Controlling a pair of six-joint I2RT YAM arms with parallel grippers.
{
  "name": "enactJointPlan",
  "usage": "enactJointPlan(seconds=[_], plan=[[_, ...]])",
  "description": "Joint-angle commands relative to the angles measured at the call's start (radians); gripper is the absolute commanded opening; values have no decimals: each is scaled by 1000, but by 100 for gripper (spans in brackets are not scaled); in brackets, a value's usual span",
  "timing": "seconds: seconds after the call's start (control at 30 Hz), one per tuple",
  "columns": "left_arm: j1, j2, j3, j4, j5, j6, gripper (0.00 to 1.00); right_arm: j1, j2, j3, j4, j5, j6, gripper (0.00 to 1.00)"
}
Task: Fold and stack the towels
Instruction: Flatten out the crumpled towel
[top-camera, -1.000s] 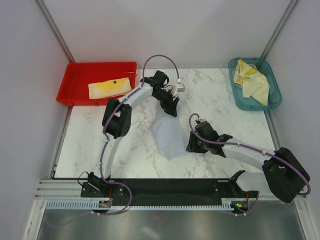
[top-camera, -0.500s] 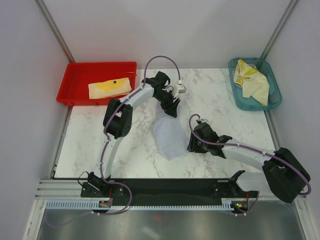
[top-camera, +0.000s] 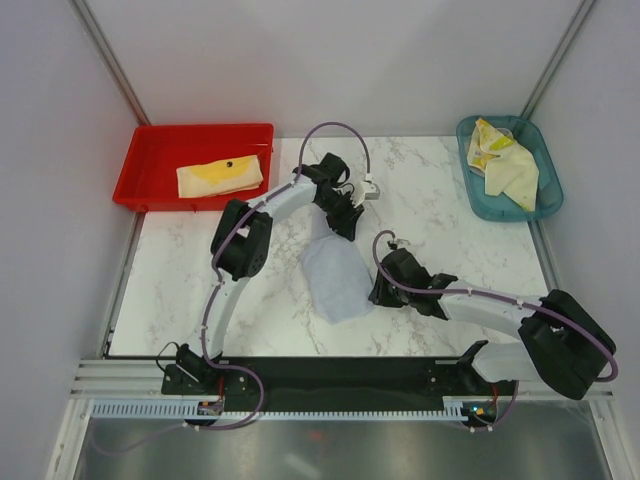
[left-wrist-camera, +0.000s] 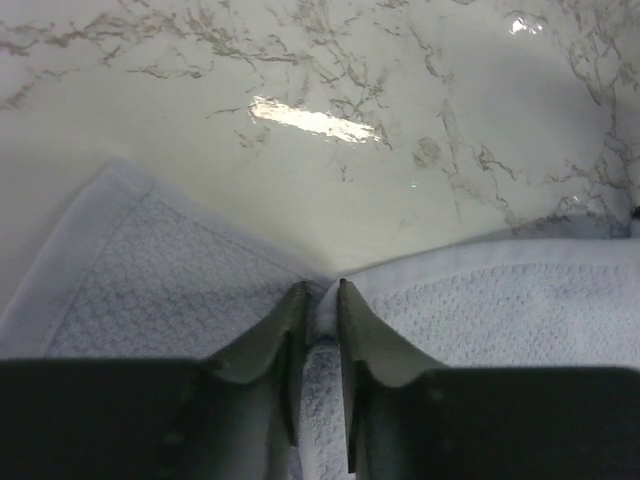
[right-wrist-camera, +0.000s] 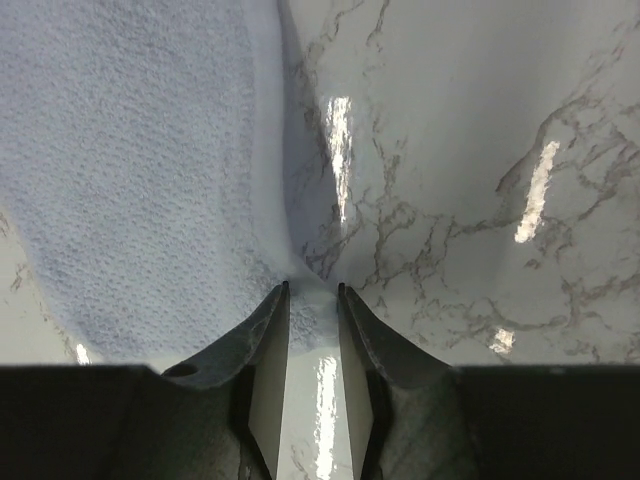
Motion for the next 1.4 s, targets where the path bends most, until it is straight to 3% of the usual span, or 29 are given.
enactJointPlan(seconds=[0.0,0.03,0.1,0.17,0.2,0.5,0.67,0.83,1.1,1.23,1.27,1.37], plan=[[1,-28,-30,10,-10,43,25,22,53,-26,-7,28,33,33],[3,-31,-33,9,-9,41,13,23,58,-27,-1,38,38,29],[3,-44,-30,12,-12,26,2,25,61,-35,9,48,43,15],[3,-54,-24,14,-6,14,2,26,53,-35,10,63,41,0],[3,-68,-21,17,2,-3,2,26,47,-30,7,71,37,0],[21,-237,-20,137,-10,-242,2,-4,-162,192,-172,230,-83,0],[37,-419,-90,184,-59,-350,2,-112,-211,273,-235,192,-173,0],[37,-528,-143,184,-122,-448,2,-144,-212,372,-295,99,-253,0],[37,-581,-460,217,-245,-554,2,-142,-151,186,-156,-159,-250,0],[37,-553,-582,302,-231,-591,2,-144,-73,177,-48,-132,-269,0],[37,-542,-579,306,-236,-592,2,-145,-48,189,-40,-118,-282,2],[37,-489,-545,307,-239,-580,2,-161,37,227,-8,-92,-342,31]])
